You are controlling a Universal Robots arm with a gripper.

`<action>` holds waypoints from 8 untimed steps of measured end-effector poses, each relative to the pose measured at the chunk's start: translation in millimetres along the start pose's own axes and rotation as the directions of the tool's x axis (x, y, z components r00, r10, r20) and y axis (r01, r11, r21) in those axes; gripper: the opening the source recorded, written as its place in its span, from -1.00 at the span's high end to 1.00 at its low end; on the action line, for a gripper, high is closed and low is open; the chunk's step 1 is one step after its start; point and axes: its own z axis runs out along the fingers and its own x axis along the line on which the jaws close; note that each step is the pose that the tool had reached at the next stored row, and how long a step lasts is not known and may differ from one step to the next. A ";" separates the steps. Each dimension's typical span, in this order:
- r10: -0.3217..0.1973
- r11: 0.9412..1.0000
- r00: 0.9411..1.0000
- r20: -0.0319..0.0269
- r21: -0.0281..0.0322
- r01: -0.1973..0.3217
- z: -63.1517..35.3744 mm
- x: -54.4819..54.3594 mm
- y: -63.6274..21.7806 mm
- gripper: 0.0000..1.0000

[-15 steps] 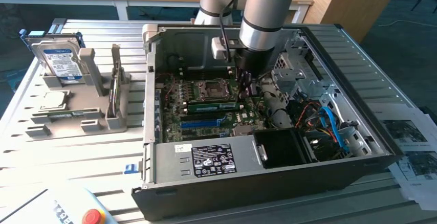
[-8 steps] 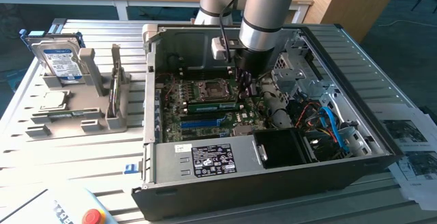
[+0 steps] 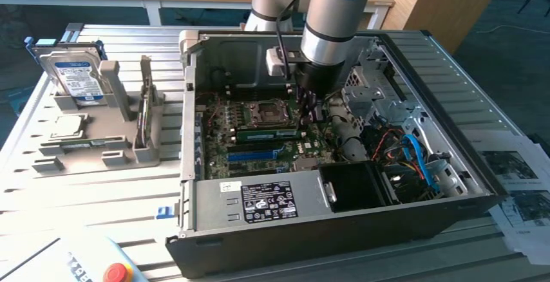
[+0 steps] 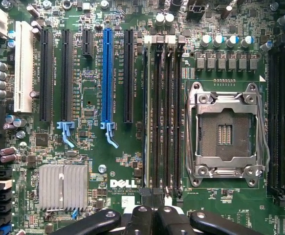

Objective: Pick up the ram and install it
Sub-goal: 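Press down the ram until it locks into place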

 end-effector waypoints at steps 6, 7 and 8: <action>0.000 1.000 1.000 0.000 0.000 0.000 0.3 0.0 0.0 0.80; 0.000 1.000 1.000 0.000 0.000 0.000 0.3 0.0 0.0 0.80; 0.000 1.000 1.000 0.000 0.000 0.000 0.5 0.0 0.0 0.80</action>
